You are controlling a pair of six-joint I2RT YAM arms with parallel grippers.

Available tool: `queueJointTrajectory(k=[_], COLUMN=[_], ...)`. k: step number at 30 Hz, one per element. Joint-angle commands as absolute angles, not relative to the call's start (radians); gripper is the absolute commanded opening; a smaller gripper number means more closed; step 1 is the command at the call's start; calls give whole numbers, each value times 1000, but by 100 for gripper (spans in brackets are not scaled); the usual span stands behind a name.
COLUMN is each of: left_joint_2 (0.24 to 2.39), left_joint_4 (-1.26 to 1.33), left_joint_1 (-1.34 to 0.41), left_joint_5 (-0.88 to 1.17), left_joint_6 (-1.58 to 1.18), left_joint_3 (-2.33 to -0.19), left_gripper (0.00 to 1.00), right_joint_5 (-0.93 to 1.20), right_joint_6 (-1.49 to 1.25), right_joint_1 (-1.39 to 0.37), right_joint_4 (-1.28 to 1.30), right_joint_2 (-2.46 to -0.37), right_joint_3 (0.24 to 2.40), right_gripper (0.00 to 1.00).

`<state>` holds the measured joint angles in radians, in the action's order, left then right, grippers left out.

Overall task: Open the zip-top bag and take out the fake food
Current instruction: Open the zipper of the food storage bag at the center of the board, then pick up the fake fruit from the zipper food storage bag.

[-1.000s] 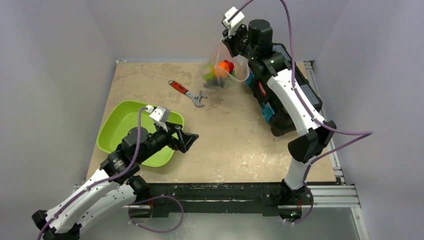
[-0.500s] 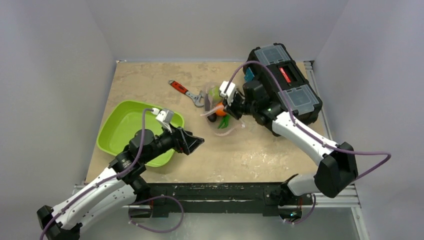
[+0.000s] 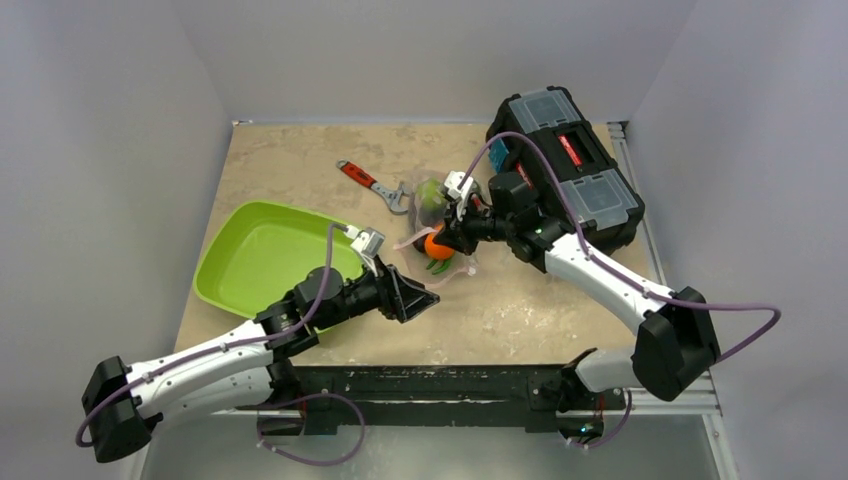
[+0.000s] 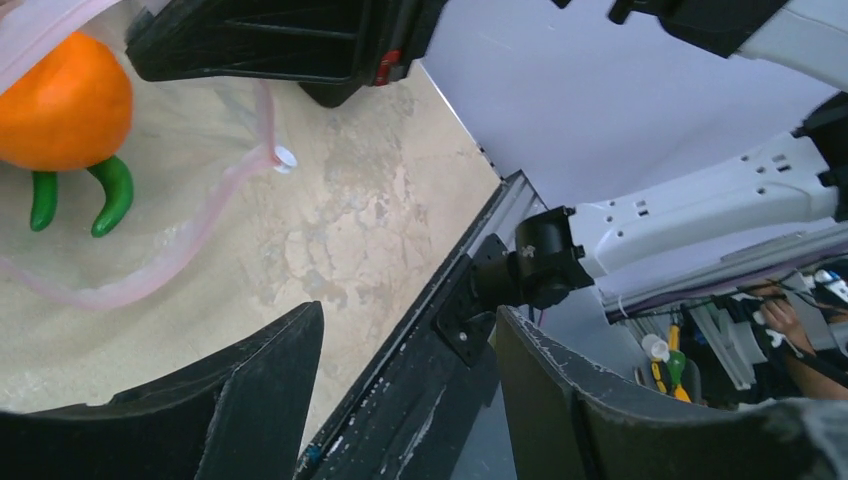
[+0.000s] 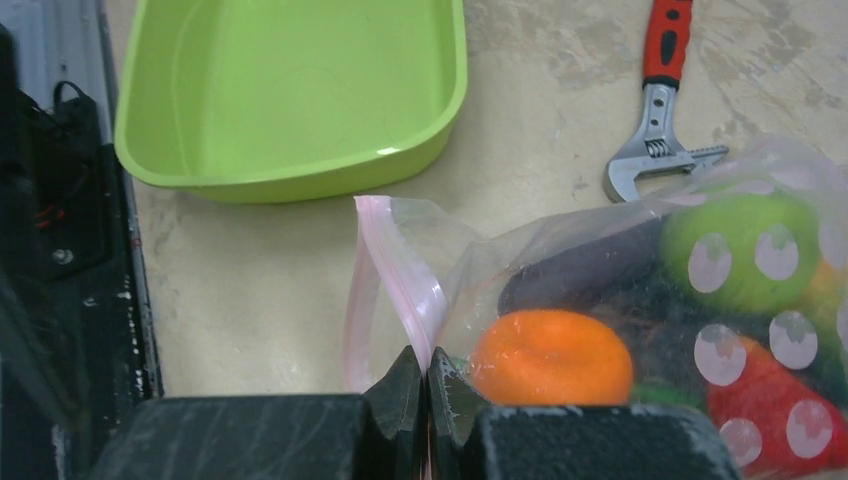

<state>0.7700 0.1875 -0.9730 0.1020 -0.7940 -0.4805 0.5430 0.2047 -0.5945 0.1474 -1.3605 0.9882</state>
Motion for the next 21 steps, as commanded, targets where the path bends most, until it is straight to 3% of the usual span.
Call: queueJointTrajectory(k=[1, 21], left_joint_2=[846, 1213], left_joint_4=[292, 543], left_joint_1=[-999, -972], left_joint_5=[-18, -363], left_joint_6=[-777, -642], left_joint_3=[-489, -528], left_gripper=[63, 61], right_joint_5=[640, 620], right_joint_6=[94, 39], right_joint_1=[-595, -564], right_joint_4=[55, -46], right_joint_2=[-1361, -1370], right_joint_3=[1042, 969], right_gripper=[0, 0])
